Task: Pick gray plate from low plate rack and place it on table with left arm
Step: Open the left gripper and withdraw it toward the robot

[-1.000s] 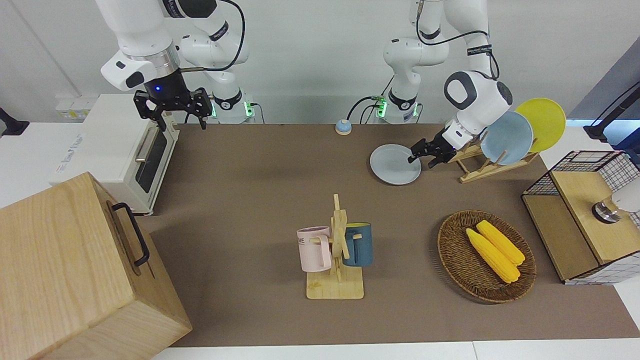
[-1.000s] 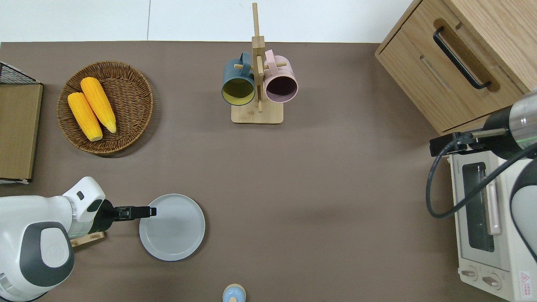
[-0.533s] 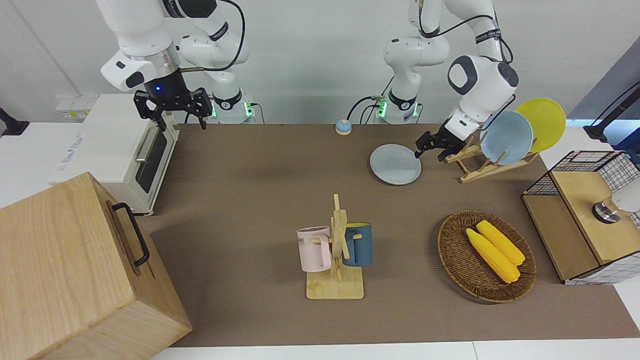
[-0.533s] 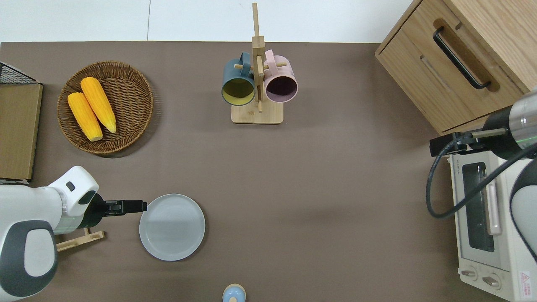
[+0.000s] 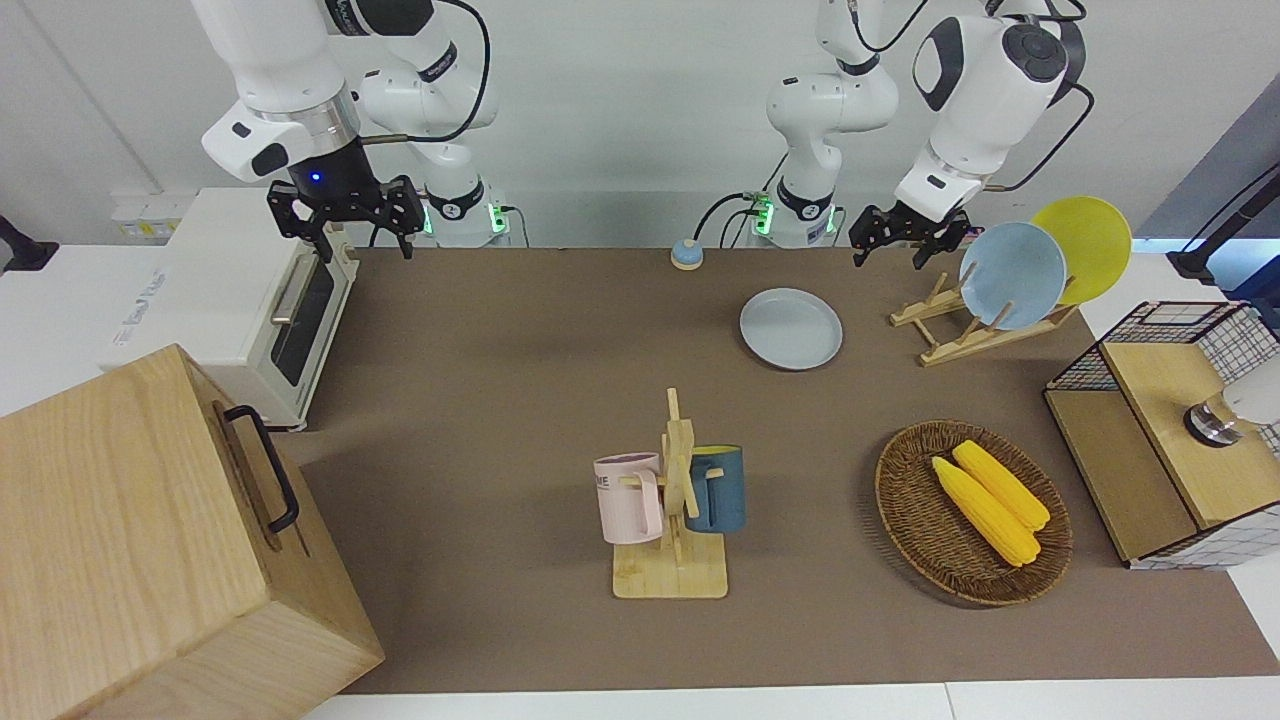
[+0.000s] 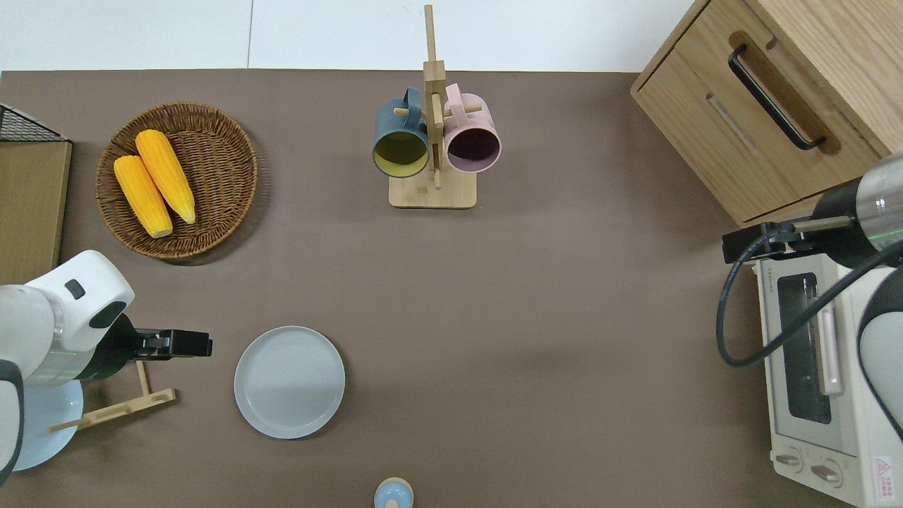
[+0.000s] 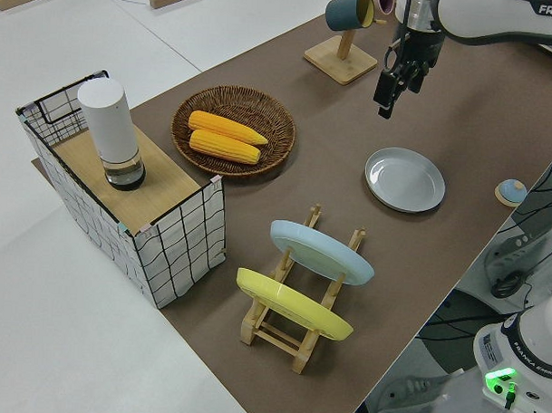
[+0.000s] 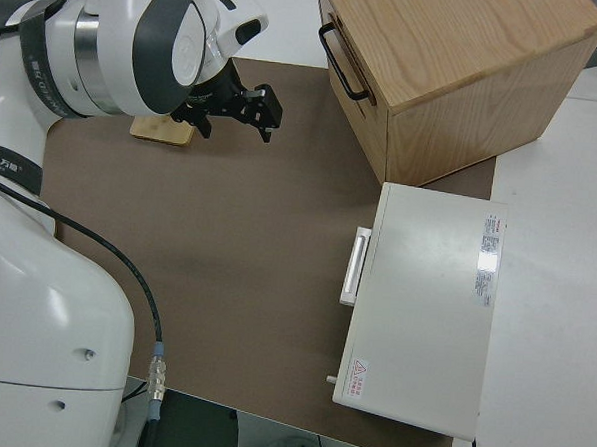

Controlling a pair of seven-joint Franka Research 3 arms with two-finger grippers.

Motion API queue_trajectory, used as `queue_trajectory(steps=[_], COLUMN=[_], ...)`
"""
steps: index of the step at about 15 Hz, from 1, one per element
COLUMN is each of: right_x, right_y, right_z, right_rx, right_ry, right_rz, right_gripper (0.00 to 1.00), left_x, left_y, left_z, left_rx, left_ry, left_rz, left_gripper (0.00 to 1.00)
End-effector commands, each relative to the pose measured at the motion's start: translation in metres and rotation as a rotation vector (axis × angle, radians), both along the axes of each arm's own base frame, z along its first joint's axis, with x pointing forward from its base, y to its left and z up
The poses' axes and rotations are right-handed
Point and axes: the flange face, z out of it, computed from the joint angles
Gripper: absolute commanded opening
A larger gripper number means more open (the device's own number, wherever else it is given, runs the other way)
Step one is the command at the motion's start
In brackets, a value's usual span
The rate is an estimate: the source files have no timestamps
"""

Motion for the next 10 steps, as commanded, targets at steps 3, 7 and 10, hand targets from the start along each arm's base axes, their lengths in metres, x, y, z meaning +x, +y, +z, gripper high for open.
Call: queue_trajectory(steps=[3,7,10], right_x=[0.001,0.001,0.001], right_y=[-0.002,-0.002,-0.002], right_z=[0.003,0.003,0.003], right_rx=[-0.001,-0.001,-0.001], right_ry=[0.005,0.004,0.005], right_rz=[-0.017,-0.017,-0.016], right_gripper=[0.983,0.983,0.983], left_x=[-0.005,-0.004,-0.005], left_y=[0.013,0.006,0.003], left_z=[0.018,0.021,0.021], left_rx=[0.083,0.068,0.068], left_ry=[0.042,0.038,0.037], left_rz=[0.006,0.012,-0.012], left_gripper=[1.0,1.0,1.0])
